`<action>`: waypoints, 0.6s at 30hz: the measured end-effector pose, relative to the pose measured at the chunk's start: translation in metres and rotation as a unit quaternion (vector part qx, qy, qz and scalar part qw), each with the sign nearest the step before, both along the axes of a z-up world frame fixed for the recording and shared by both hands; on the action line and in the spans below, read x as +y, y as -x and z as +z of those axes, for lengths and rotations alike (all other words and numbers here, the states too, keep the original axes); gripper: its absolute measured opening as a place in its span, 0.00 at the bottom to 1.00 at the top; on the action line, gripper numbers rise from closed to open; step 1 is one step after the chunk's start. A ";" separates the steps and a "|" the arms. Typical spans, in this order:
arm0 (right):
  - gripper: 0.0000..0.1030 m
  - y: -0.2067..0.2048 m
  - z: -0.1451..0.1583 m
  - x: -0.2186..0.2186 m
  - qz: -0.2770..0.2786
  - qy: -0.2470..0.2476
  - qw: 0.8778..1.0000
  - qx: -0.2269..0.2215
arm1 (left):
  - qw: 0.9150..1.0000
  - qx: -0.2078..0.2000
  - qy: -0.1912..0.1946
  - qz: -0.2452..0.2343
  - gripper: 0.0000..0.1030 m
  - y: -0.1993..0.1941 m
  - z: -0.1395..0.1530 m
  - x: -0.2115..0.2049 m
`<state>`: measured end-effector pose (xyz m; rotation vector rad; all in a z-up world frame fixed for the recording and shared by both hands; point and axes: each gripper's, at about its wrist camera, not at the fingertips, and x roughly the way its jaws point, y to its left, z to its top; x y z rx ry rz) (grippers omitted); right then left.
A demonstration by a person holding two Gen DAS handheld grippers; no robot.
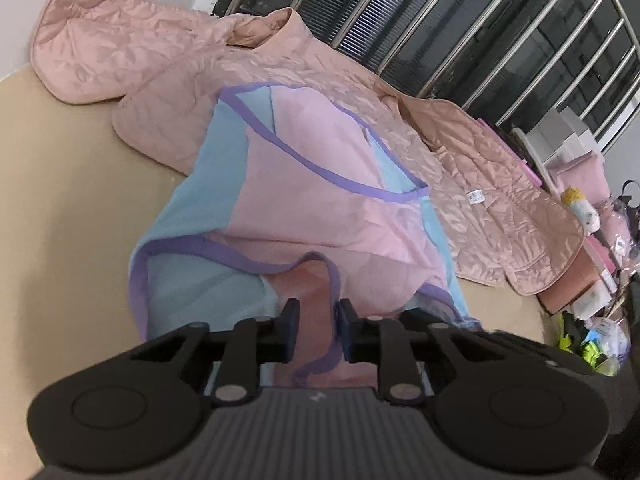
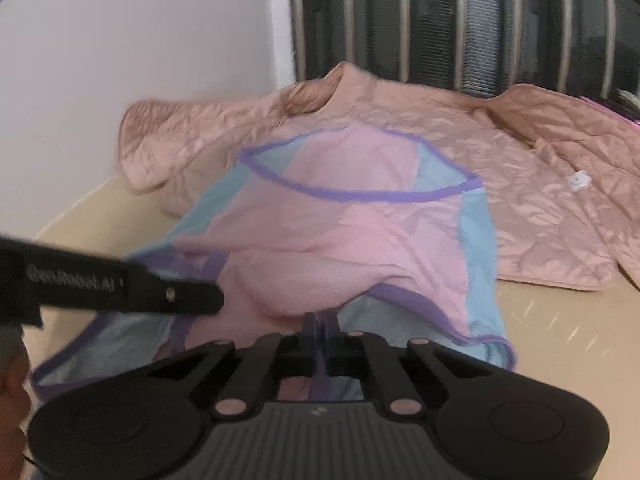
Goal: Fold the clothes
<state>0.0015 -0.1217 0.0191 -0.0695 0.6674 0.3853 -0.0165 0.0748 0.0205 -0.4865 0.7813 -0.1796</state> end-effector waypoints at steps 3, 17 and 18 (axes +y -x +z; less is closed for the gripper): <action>0.02 0.025 0.017 -0.011 -0.004 -0.015 0.999 -0.036 | 1.000 -0.008 0.029 -0.002 0.08 0.006 0.004 0.001; 0.04 0.067 0.039 -0.012 0.021 -0.012 0.994 -0.109 | 0.992 -0.095 0.068 0.042 0.01 0.035 0.033 0.004; 0.04 0.065 0.039 -0.011 0.025 -0.011 0.994 -0.107 | 0.992 -0.096 0.066 0.046 0.01 0.035 0.032 0.005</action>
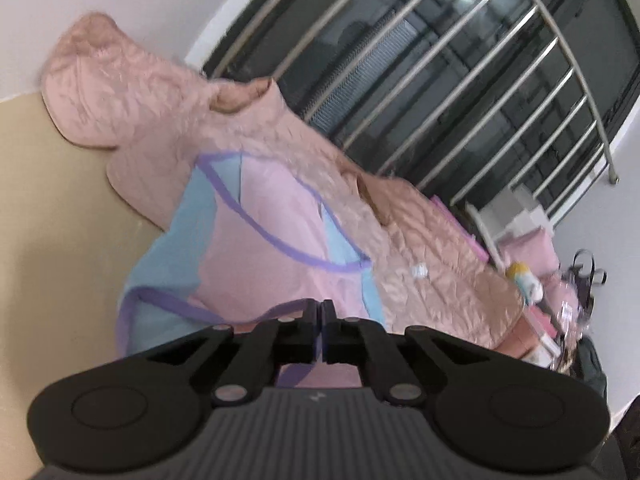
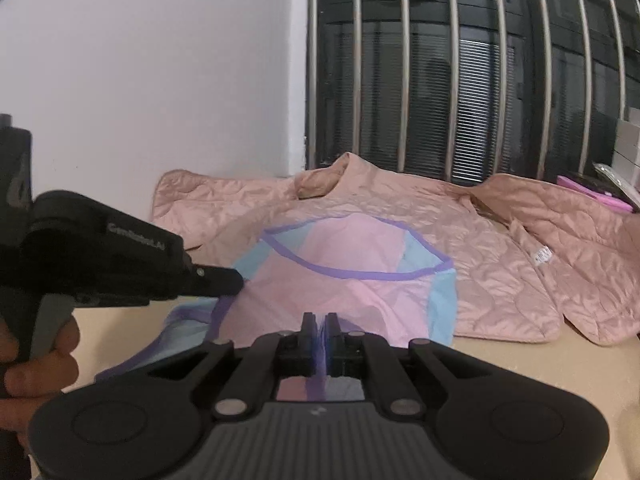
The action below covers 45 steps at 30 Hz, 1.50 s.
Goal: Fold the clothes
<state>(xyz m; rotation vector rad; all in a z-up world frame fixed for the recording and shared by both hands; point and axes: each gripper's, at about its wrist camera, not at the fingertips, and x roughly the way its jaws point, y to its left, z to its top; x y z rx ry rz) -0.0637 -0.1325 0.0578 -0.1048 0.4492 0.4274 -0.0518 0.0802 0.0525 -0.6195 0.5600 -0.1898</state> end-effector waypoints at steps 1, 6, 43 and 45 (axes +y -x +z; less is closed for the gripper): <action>0.04 -0.002 0.001 0.001 0.001 0.001 1.000 0.002 | 1.000 0.000 -0.001 0.004 0.01 0.001 -0.001 0.001; 0.57 -0.001 -0.001 -0.004 0.072 0.050 0.996 -0.022 | 0.999 0.025 -0.018 0.010 0.01 -0.004 -0.009 0.007; 0.00 -0.010 -0.007 -0.031 0.084 -0.017 0.996 0.035 | 0.994 0.034 -0.023 -0.102 0.01 -0.021 -0.013 -0.028; 0.00 -0.009 -0.005 -0.029 0.093 -0.020 0.995 0.031 | 0.997 0.023 -0.019 -0.074 0.01 -0.017 -0.009 -0.021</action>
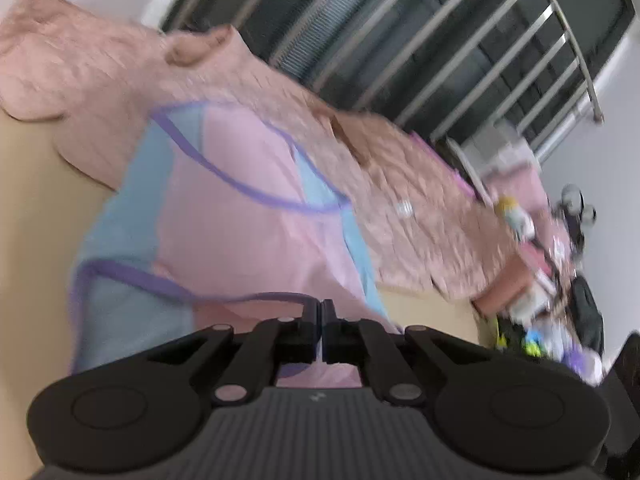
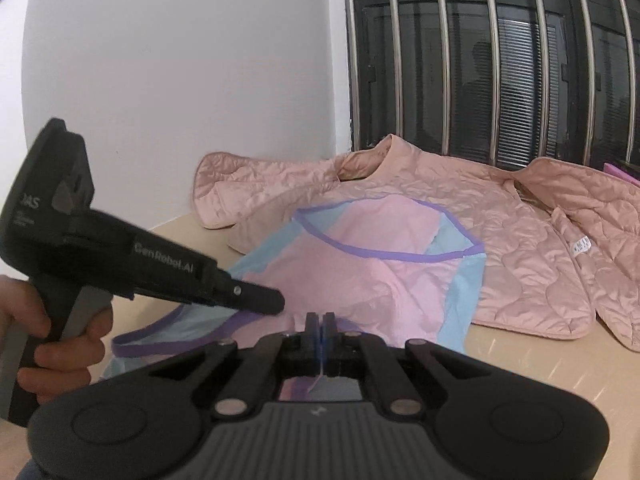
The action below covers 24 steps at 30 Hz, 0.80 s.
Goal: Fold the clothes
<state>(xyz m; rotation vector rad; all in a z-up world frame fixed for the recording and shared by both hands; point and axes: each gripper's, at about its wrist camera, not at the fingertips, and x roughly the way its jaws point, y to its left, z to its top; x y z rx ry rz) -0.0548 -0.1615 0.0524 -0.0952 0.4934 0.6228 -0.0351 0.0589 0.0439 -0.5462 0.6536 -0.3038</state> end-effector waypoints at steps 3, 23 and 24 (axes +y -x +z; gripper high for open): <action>0.00 -0.007 0.004 0.002 0.005 -0.007 1.000 -0.004 | 0.999 -0.013 0.001 0.041 0.01 0.003 0.005 0.014; 0.36 -0.080 -0.023 -0.049 -0.117 0.040 0.989 0.076 | 0.980 0.061 -0.161 0.104 0.46 -0.036 -0.014 0.054; 0.36 -0.085 -0.028 -0.046 -0.117 0.042 0.989 0.085 | 0.980 0.066 -0.156 0.103 0.48 -0.039 -0.018 0.055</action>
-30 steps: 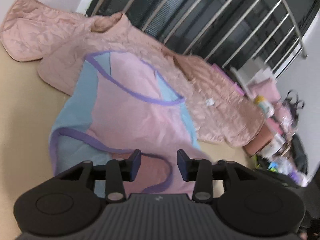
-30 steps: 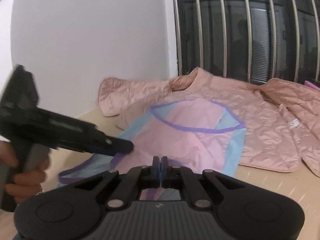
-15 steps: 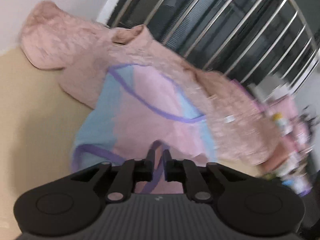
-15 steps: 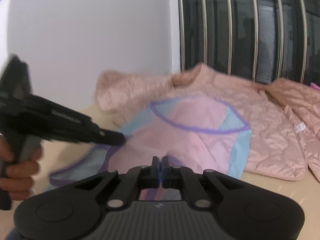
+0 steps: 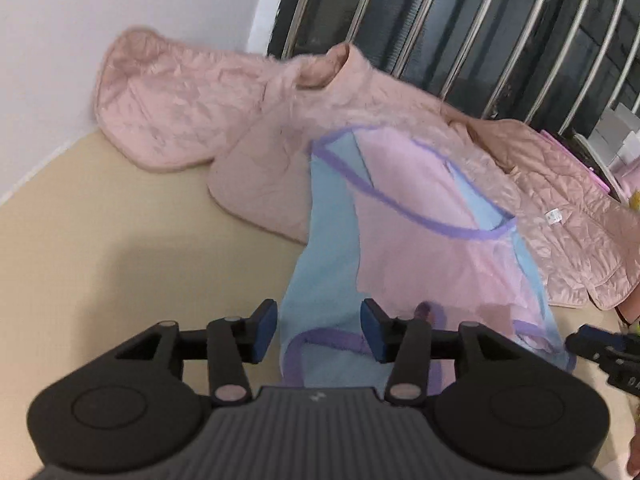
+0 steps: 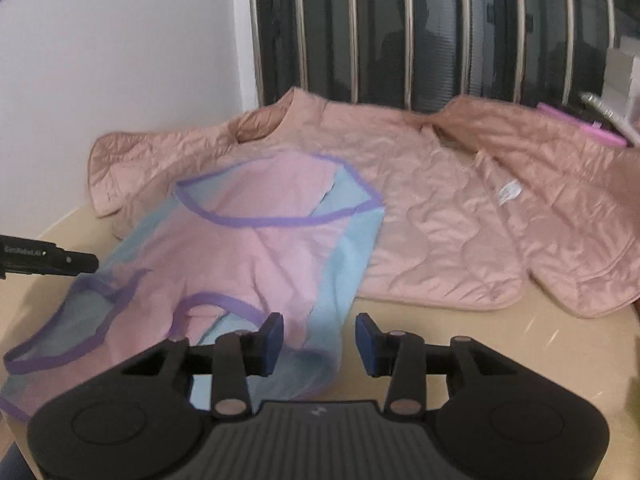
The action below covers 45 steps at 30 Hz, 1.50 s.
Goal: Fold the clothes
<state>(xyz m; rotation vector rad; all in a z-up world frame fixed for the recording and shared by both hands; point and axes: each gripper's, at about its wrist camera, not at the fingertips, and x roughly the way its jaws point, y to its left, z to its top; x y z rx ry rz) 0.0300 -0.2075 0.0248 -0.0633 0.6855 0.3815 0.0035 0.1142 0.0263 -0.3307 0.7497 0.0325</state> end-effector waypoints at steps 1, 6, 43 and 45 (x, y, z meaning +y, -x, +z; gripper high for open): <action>0.35 -0.003 -0.004 0.001 -0.002 0.002 1.000 0.005 | 1.000 -0.006 0.001 -0.002 0.48 -0.001 -0.002 -0.001; 0.03 -0.007 -0.015 0.009 -0.035 0.020 0.999 0.020 | 0.999 0.005 -0.028 0.018 0.02 -0.010 -0.007 -0.002; 0.17 0.022 0.027 0.000 0.005 -0.068 0.997 0.035 | 0.999 -0.023 -0.036 -0.001 0.47 0.123 0.015 -0.034; 0.17 0.047 0.025 0.000 0.034 -0.028 0.998 0.053 | 0.999 -0.017 -0.041 0.006 0.47 0.126 0.016 -0.031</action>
